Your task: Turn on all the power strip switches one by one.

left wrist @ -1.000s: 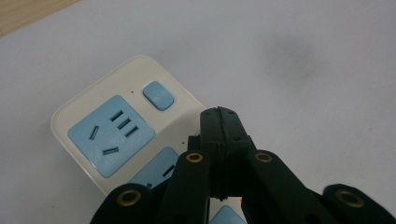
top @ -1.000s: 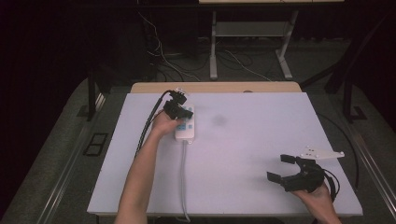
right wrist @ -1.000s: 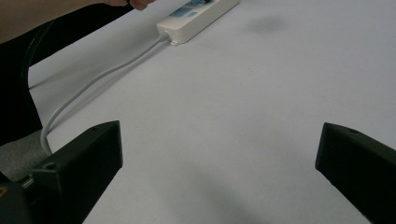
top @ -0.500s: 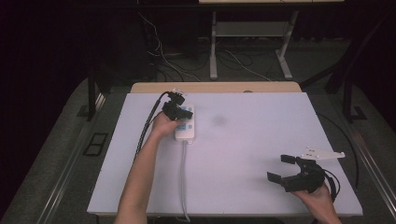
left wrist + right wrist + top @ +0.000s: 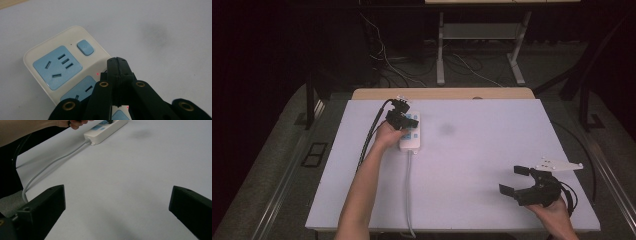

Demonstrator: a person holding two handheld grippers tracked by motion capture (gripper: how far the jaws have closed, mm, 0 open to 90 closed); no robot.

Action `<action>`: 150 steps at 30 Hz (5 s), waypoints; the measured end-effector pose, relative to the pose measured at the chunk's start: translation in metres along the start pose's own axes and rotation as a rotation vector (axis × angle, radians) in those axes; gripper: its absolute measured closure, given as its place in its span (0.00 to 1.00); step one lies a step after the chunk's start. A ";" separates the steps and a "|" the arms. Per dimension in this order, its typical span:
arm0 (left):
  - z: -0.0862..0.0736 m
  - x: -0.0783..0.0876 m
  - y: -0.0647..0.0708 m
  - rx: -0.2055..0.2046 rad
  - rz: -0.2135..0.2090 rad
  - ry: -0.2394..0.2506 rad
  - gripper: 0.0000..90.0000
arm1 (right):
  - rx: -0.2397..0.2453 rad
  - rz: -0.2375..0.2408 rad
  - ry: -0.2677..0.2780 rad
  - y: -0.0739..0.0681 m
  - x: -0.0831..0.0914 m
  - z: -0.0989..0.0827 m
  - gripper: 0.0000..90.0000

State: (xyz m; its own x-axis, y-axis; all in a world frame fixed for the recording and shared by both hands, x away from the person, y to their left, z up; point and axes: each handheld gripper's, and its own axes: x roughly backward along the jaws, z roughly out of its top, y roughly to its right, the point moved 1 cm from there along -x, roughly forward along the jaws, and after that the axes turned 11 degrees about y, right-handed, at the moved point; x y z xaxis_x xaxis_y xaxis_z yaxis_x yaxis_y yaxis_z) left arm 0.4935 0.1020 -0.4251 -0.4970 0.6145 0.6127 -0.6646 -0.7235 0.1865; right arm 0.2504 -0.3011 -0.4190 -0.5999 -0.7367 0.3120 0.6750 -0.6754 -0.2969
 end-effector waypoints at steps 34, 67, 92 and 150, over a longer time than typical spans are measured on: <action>0.023 0.017 -0.014 0.002 0.046 0.023 0.99 | -0.003 -0.007 -0.001 0.001 0.001 0.000 0.00; 0.020 -0.018 -0.018 0.082 0.096 0.068 0.99 | 0.000 -0.003 -0.001 0.001 0.000 0.000 0.01; 0.010 -0.018 -0.021 0.116 0.065 0.092 1.00 | 0.004 0.005 0.012 0.000 0.004 0.000 0.00; -0.058 0.141 0.045 0.023 -0.021 0.328 0.00 | -0.017 0.011 0.028 -0.002 0.005 0.000 0.01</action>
State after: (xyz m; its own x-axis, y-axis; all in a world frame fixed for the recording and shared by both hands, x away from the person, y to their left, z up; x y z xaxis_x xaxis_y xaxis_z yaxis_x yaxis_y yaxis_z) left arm 0.3611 0.1739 -0.3749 -0.6390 0.6952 0.3292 -0.6657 -0.7142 0.2161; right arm 0.2463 -0.3040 -0.4164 -0.6041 -0.7447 0.2837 0.6747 -0.6674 -0.3152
